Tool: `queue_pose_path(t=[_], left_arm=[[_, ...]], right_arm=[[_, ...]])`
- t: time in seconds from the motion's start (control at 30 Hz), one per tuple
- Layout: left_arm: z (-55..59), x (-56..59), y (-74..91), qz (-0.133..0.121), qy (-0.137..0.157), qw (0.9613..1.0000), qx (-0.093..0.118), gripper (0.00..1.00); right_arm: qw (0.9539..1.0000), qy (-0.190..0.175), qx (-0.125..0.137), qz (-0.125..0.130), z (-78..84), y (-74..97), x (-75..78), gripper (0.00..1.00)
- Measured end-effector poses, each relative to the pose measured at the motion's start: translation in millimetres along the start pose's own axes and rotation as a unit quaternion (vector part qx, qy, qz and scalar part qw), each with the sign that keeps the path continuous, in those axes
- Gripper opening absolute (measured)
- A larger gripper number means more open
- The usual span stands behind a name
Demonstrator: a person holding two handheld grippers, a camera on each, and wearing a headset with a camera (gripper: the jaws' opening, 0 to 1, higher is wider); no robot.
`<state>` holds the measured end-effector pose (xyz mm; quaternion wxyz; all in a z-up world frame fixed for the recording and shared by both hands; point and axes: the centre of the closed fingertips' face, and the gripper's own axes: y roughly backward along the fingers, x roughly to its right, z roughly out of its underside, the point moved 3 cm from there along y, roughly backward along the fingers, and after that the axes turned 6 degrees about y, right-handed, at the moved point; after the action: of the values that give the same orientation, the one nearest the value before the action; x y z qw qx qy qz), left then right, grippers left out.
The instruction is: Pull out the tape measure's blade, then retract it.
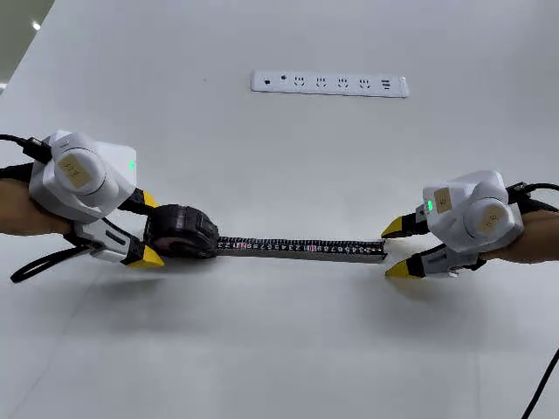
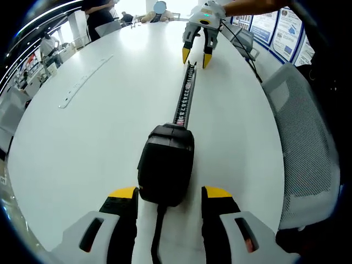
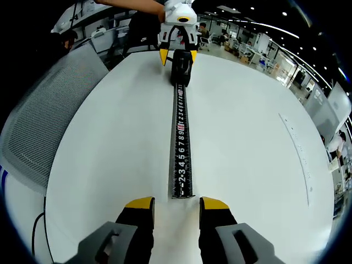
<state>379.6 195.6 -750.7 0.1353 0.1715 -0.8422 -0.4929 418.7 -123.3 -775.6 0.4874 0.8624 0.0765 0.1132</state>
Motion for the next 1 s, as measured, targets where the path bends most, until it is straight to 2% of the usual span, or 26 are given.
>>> queue_pose_path(t=[0.37,0.67,0.8,1.0], left_arm=[[9.3,7.4,9.0,-0.012,0.033,0.9993,0.009,0.53],[8.3,13.8,15.1,-0.029,0.071,0.9956,0.053,0.63],[10.1,17.6,17.2,-0.033,0.083,0.9941,0.062,0.65],[11.0,24.7,21.3,-0.043,0.111,0.9890,0.088,0.68]], right_arm=[[0.9997,-0.023,0.005,0.010,-1.3,7.9,-10.7,0.40],[0.9988,-0.043,0.010,0.021,-2.1,13.8,-19.8,0.48],[0.9977,-0.057,0.016,0.032,-1.9,16.4,-20.6,0.51],[0.9951,-0.083,0.028,0.045,-4.6,18.3,-28.4,0.56]])
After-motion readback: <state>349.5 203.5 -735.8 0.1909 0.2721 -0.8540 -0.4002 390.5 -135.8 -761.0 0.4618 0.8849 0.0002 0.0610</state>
